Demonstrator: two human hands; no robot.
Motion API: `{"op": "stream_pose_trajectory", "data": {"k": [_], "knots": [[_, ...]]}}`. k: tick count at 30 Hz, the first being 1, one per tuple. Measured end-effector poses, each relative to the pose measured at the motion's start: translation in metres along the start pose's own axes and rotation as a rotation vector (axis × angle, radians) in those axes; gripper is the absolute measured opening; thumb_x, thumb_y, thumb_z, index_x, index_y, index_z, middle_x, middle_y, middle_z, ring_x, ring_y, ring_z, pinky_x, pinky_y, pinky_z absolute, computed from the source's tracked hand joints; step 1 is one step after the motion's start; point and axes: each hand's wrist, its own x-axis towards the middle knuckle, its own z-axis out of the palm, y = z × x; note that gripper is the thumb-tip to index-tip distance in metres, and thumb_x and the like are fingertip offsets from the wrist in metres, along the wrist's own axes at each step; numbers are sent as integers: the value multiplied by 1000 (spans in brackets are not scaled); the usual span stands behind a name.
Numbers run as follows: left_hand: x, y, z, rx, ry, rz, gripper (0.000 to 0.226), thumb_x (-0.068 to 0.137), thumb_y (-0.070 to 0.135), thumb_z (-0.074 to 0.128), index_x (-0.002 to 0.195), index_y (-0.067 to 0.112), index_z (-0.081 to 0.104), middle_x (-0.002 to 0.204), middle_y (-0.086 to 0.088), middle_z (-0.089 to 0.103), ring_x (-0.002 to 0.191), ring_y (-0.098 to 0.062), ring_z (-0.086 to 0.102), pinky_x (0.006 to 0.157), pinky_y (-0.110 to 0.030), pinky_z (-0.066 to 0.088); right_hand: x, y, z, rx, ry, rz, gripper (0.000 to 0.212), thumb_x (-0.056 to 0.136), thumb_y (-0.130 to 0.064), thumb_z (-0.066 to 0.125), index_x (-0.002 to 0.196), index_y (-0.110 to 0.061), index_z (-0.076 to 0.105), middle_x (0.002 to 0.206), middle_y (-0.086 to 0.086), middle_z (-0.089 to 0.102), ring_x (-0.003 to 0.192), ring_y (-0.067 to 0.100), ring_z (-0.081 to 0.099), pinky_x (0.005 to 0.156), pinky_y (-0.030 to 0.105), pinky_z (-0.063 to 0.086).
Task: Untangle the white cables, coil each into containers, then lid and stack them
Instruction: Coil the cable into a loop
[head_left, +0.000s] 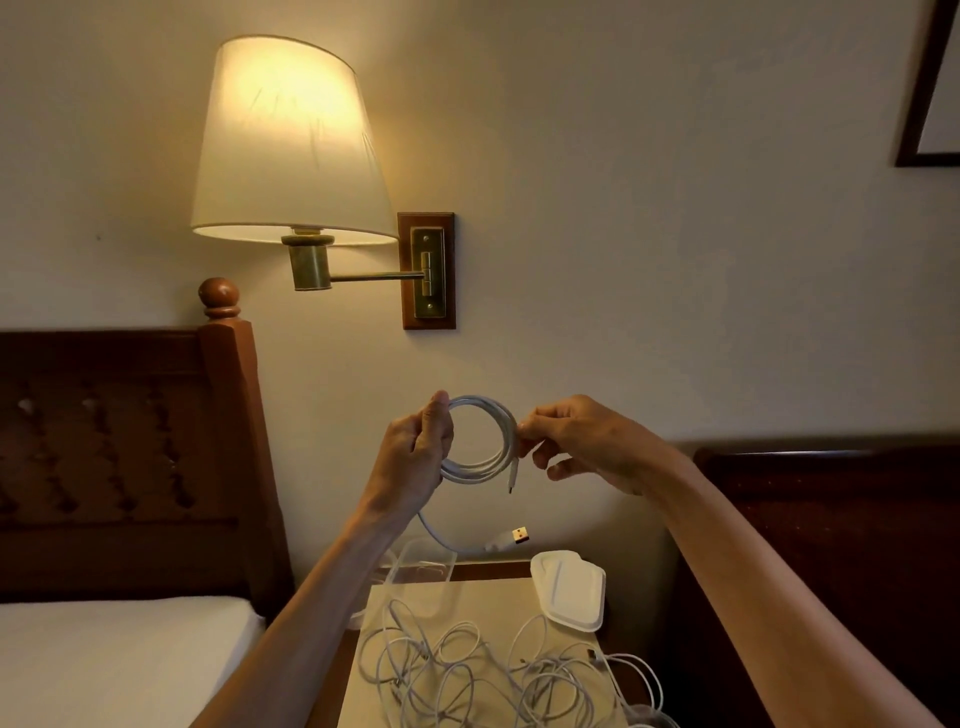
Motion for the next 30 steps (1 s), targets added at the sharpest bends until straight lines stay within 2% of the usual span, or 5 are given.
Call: {"op": "stream_pose_trajectory", "data": {"k": [11,17,20,25,30], "knots": [[2,-14,-8,202,-63,109,46,98,42,36,60,17,42,53,1,31,48,-14,24,48,-34,21,4,7,-3,-340,306,-367,6,85,-12,73,91,-9,72,73,-1,68,60,5,66,53,16,53],[7,-23,0,437,79,247,41,98,44,33,64,31,50,54,-2,45,47,-14,36,49,-42,33,-3,-2,19,342,217,-107,12,93,-11,61,91,0,68,81,11,70,70,15,71,67,21,58],[8,-18,7,363,95,200,45,97,46,31,63,25,51,53,-2,43,46,-11,34,48,-37,30,-3,8,45,374,402,-233,2,89,-8,67,90,-6,67,86,12,70,76,19,73,73,26,59],[3,-6,11,41,64,31,47,102,39,34,61,19,41,52,5,28,45,-8,20,44,-23,17,6,26,61,-249,769,-534,15,80,-15,77,87,-20,64,95,-8,51,84,1,52,72,5,40],[1,1,9,-211,38,-137,45,101,42,38,60,22,37,53,8,27,45,-6,20,43,-26,16,11,29,50,-2,460,-569,6,93,-9,62,93,-10,56,107,-1,66,97,12,68,87,28,55]]}}
